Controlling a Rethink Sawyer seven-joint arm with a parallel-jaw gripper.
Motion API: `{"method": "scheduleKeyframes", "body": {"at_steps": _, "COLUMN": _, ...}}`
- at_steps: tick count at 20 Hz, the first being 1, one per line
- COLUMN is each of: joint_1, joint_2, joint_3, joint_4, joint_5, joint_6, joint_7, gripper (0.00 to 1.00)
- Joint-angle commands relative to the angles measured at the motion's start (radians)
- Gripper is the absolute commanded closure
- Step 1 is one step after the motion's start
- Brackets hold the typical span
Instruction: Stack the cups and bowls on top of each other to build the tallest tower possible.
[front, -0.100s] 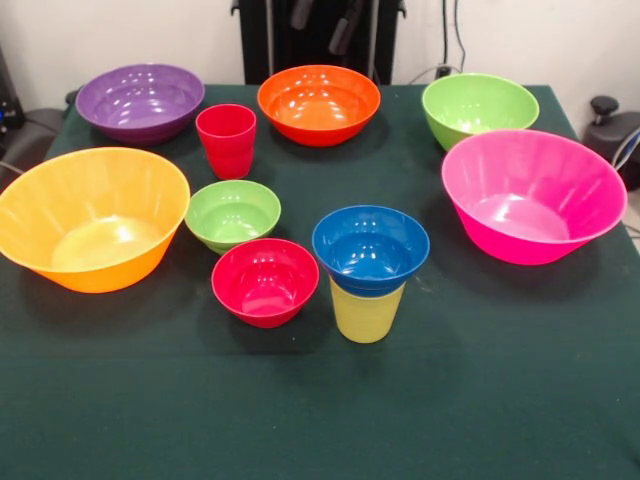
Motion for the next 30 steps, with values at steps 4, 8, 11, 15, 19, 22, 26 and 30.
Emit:
{"method": "scheduleKeyframes", "body": {"at_steps": 4, "joint_1": -0.045, "joint_2": 0.058, "joint_3": 0.208, "joint_4": 0.221, "joint_5": -0.143, "joint_6": -0.225, "joint_7": 0.085, "gripper": 0.00}}
{"method": "scheduleKeyframes", "body": {"at_steps": 8, "joint_1": -0.090, "joint_2": 0.089, "joint_3": 0.228, "joint_4": 0.249, "joint_5": -0.197, "joint_6": -0.317, "joint_7": 0.091, "gripper": 0.00}}
{"method": "scheduleKeyframes", "body": {"at_steps": 11, "joint_1": -0.112, "joint_2": 0.151, "joint_3": 0.231, "joint_4": 0.279, "joint_5": -0.246, "joint_6": -0.426, "joint_7": 0.117, "gripper": 0.00}}
{"method": "scheduleKeyframes", "body": {"at_steps": 15, "joint_1": -0.136, "joint_2": 0.214, "joint_3": 0.230, "joint_4": 0.278, "joint_5": -0.292, "joint_6": -0.517, "joint_7": 0.129, "gripper": 0.00}}
{"method": "scheduleKeyframes", "body": {"at_steps": 19, "joint_1": -0.154, "joint_2": 0.205, "joint_3": 0.231, "joint_4": 0.279, "joint_5": -0.320, "joint_6": -0.521, "joint_7": 0.119, "gripper": 0.00}}
{"method": "scheduleKeyframes", "body": {"at_steps": 22, "joint_1": -0.155, "joint_2": 0.195, "joint_3": 0.227, "joint_4": 0.276, "joint_5": -0.329, "joint_6": -0.515, "joint_7": 0.114, "gripper": 0.00}}
{"method": "scheduleKeyframes", "body": {"at_steps": 26, "joint_1": -0.165, "joint_2": 0.197, "joint_3": 0.223, "joint_4": 0.261, "joint_5": -0.344, "joint_6": -0.515, "joint_7": 0.106, "gripper": 0.00}}
{"method": "scheduleKeyframes", "body": {"at_steps": 30, "joint_1": -0.183, "joint_2": 0.178, "joint_3": 0.224, "joint_4": 0.250, "joint_5": -0.367, "joint_6": -0.490, "joint_7": 0.088, "gripper": 0.00}}
